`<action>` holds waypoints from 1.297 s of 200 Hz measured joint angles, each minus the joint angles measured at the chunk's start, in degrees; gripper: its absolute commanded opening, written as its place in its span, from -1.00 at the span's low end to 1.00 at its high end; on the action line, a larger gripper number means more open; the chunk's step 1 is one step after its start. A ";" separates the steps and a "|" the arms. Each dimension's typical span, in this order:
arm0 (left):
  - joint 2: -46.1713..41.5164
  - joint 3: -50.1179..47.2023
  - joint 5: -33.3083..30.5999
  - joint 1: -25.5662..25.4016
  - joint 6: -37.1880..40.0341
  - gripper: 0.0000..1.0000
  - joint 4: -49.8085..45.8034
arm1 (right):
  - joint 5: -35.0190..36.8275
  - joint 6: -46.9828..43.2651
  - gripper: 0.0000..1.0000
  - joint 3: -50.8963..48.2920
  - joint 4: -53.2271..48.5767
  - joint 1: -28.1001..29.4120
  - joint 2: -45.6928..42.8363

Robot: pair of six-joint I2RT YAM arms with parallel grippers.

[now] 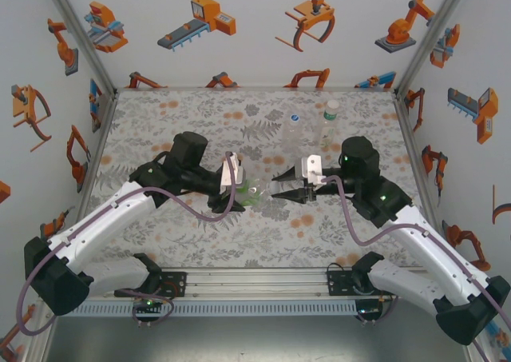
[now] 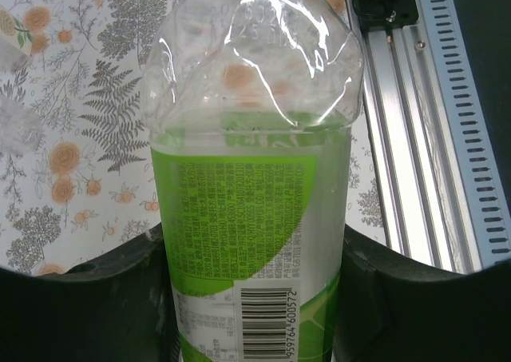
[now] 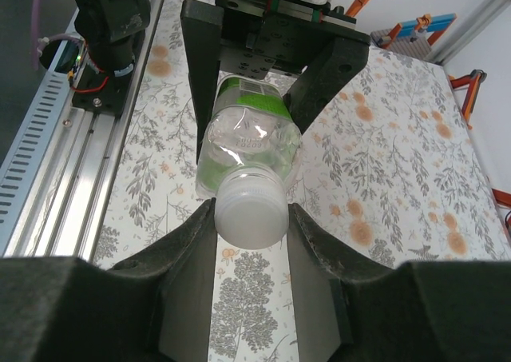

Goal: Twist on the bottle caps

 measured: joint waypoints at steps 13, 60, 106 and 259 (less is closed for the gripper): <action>0.04 0.07 0.00 0.00 0.00 -1.00 -0.04 | 0.07 0.55 -0.62 0.00 0.02 0.00 0.00; 0.04 0.07 -0.96 0.00 -0.02 -1.00 -0.28 | 1.66 9.77 -1.00 0.00 0.90 0.00 0.46; 0.02 0.11 -4.79 0.07 -0.07 -1.00 -0.70 | 8.76 35.43 -1.00 -4.52 9.31 -0.04 0.28; -1.33 -0.83 -12.07 0.26 -0.98 -1.00 -0.55 | 17.68 99.71 -1.00 -4.87 6.75 -0.96 5.49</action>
